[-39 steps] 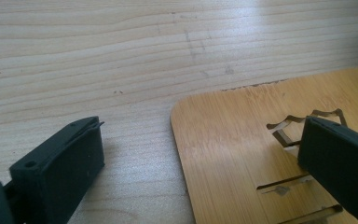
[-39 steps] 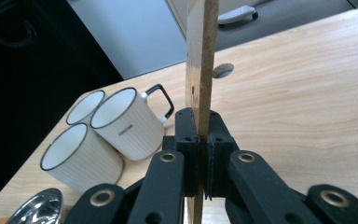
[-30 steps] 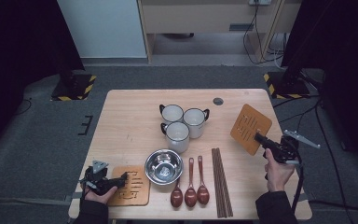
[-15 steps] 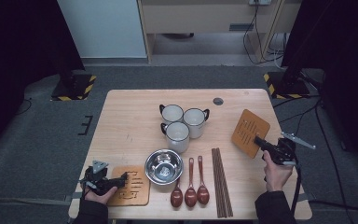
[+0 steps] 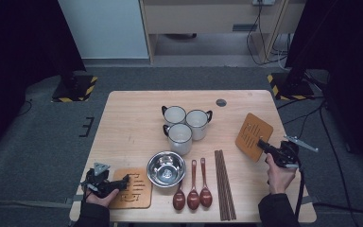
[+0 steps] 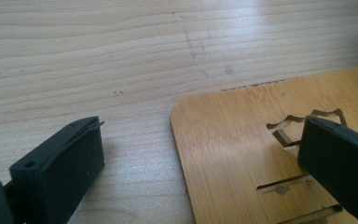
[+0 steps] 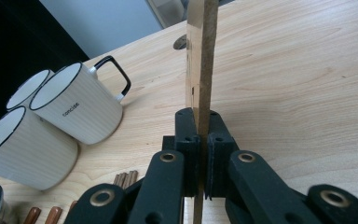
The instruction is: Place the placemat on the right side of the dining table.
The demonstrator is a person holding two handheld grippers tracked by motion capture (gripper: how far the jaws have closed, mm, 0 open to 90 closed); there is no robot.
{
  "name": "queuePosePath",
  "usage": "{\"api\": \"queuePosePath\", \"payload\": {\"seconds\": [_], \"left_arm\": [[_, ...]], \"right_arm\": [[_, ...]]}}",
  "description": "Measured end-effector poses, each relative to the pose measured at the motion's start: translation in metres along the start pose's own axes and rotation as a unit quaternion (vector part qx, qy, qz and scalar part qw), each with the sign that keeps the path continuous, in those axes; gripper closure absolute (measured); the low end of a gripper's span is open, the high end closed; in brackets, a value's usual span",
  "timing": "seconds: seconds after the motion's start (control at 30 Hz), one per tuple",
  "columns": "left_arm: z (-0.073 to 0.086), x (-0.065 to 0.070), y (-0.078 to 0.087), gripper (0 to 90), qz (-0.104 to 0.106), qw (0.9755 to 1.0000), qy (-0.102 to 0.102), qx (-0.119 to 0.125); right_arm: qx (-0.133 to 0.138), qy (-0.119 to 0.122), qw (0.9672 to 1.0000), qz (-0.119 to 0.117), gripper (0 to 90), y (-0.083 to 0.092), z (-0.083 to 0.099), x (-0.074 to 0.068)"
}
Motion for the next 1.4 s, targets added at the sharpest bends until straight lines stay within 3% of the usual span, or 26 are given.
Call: {"api": "queuePosePath", "payload": {"seconds": [0.57,1.4], "left_arm": [[0.0000,0.0001,0.0000,0.0,0.000,1.0000,0.000,0.000],[0.0000,0.0001,-0.0001,0.0,0.000,1.0000,0.000,0.000]], "right_arm": [[0.002,0.008,1.0000,0.002,85.5,-0.0007,0.0047,0.0001],[-0.008,0.003,0.9998,0.017,73.8,-0.0022,0.0103,0.0081]]}}
Point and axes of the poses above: each handheld gripper's, and its own axes: y roughly backward along the jaws, z roughly out of its underside, x roughly to its right, the point moved 10 cm from there along -y, roughly forward along the jaws, and after that the axes turned 10 degrees about x, right-handed, at the moved point
